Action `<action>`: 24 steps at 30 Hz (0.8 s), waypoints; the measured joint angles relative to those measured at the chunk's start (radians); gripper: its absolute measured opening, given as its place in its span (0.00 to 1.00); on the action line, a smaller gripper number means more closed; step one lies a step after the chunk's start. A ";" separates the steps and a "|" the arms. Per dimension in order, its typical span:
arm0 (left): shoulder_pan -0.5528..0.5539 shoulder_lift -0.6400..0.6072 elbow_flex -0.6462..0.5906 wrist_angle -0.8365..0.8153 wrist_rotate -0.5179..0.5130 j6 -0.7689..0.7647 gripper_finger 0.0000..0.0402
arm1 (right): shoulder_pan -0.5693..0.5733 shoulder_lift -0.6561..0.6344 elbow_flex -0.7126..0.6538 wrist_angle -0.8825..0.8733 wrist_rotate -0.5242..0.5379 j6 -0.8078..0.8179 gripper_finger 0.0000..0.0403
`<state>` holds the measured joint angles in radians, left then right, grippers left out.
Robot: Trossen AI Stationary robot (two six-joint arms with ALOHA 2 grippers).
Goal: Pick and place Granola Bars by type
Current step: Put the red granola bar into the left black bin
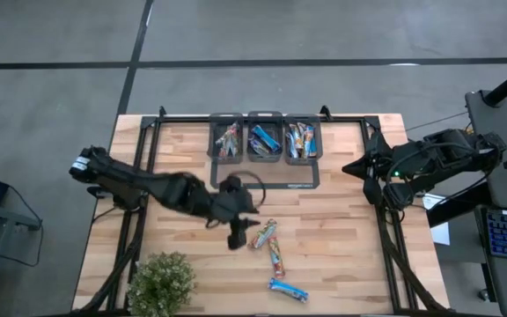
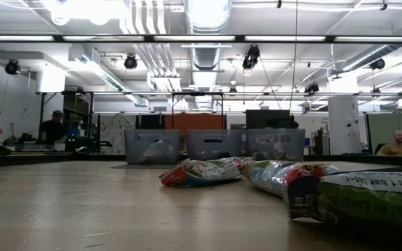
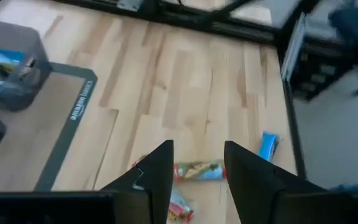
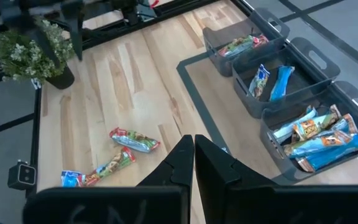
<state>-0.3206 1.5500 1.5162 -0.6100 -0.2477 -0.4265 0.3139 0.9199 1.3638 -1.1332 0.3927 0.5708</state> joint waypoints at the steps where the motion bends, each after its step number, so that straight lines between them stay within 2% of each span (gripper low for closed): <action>1: -0.015 0.008 0.000 0.001 -0.011 0.017 0.31 | 0.000 0.000 -0.002 0.004 0.000 -0.001 0.02; 9: -0.029 0.024 -0.002 0.020 -0.017 -0.118 0.33 | 0.000 0.000 -0.035 0.018 0.000 0.023 0.02; 20: -0.030 0.025 -0.002 0.063 0.000 -0.118 0.42 | 0.000 0.000 -0.058 0.039 -0.030 0.050 0.02; 24: -0.026 0.039 -0.005 0.067 0.000 -0.167 0.45 | 0.000 0.000 -0.057 0.046 -0.032 0.035 0.02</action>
<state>-0.3466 1.5891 1.5116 -0.5430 -0.2477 -0.5933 0.3138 0.9199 1.3067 -1.0877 0.3607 0.6059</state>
